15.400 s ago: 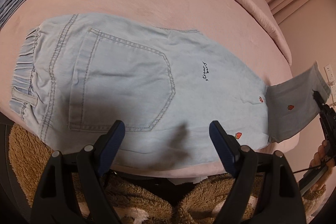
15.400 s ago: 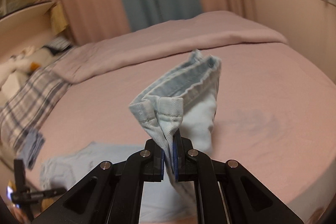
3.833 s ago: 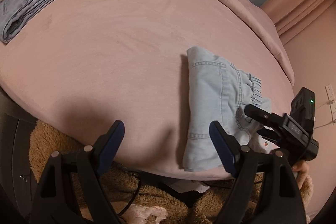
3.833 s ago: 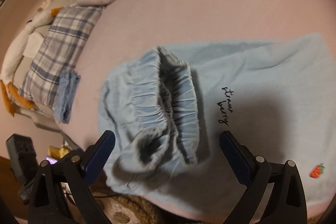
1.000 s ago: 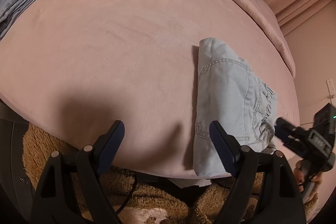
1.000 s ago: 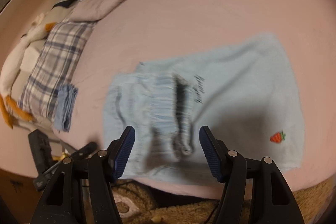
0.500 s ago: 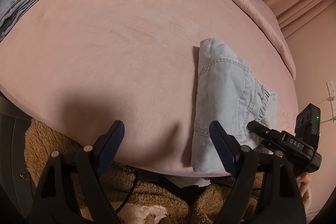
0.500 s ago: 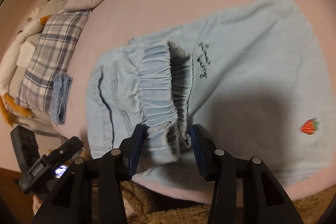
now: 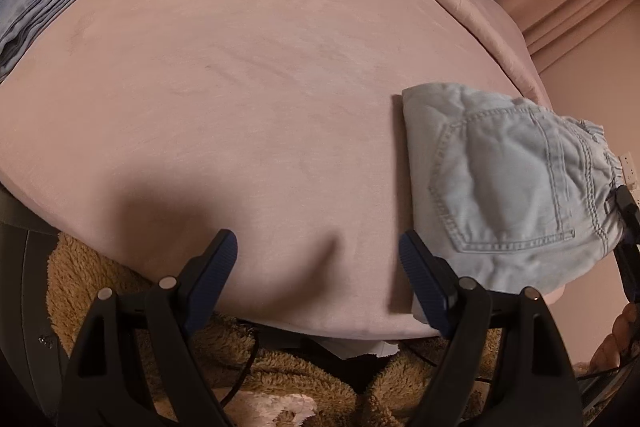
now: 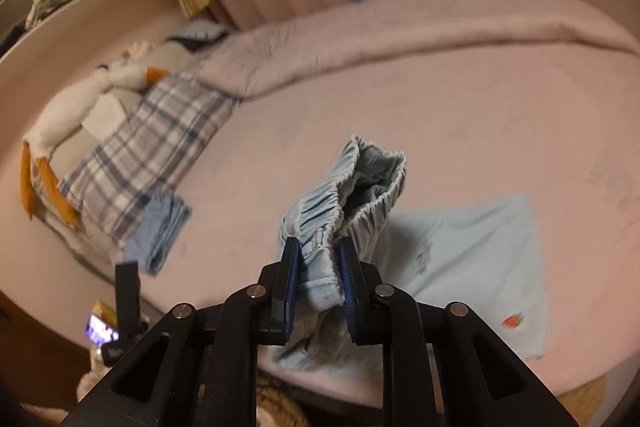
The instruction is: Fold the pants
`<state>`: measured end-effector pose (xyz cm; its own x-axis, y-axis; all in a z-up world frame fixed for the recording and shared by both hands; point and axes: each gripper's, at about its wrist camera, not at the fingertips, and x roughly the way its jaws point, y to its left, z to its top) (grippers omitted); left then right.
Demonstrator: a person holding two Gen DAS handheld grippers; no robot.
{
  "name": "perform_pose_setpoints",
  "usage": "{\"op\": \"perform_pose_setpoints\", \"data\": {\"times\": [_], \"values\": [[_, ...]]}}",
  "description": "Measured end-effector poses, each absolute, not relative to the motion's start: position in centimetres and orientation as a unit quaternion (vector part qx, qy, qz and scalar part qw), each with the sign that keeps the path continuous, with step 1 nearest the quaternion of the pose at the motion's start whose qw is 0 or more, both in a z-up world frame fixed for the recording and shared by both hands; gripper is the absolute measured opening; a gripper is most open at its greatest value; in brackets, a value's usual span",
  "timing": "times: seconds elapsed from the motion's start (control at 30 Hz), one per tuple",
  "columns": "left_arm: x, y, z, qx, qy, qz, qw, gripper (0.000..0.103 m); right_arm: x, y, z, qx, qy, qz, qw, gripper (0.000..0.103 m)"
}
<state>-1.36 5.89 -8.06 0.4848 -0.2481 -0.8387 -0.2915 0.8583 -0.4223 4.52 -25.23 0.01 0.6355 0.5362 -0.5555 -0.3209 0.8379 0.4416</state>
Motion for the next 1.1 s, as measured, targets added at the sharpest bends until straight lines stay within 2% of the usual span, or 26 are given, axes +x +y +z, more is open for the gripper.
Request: {"op": "perform_pose_setpoints", "data": {"times": [0.17,0.47,0.6,0.77,0.87,0.93,1.0,1.1], "values": [[0.4,4.0,-7.2,-0.249,0.507,-0.024,0.825,0.083,5.1,-29.1,-2.2,0.196,0.368,0.191,0.888,0.020],[6.7,-2.4,-7.6,-0.197,0.510,-0.100,0.832,0.081,6.8,-33.9,-9.3,0.250,0.429,0.105,0.862,0.015],[8.8,-4.7,-9.3,-0.180,0.530,-0.108,0.822,0.075,7.5,-33.8,-12.1,0.251,0.467,0.100,0.842,0.015],[9.8,-6.4,-12.1,-0.171,0.561,-0.113,0.802,0.075,7.3,-34.4,-12.4,0.260,0.473,0.109,0.835,0.015],[9.0,-6.4,-12.3,-0.169,0.550,-0.110,0.811,0.076,7.1,-35.1,-12.5,0.259,0.474,0.114,0.834,0.016],[8.7,-6.5,-12.5,-0.167,0.552,-0.112,0.809,0.076,6.8,-35.5,-12.4,0.251,0.479,0.109,0.834,0.024],[8.3,-6.6,-12.5,-0.166,0.554,-0.114,0.808,0.076,6.6,-36.2,-12.3,0.249,0.480,0.093,0.836,0.050],[7.5,-6.8,-12.8,-0.169,0.556,-0.114,0.806,0.076,6.5,-37.5,-12.3,0.274,0.469,0.108,0.833,0.067]]}}
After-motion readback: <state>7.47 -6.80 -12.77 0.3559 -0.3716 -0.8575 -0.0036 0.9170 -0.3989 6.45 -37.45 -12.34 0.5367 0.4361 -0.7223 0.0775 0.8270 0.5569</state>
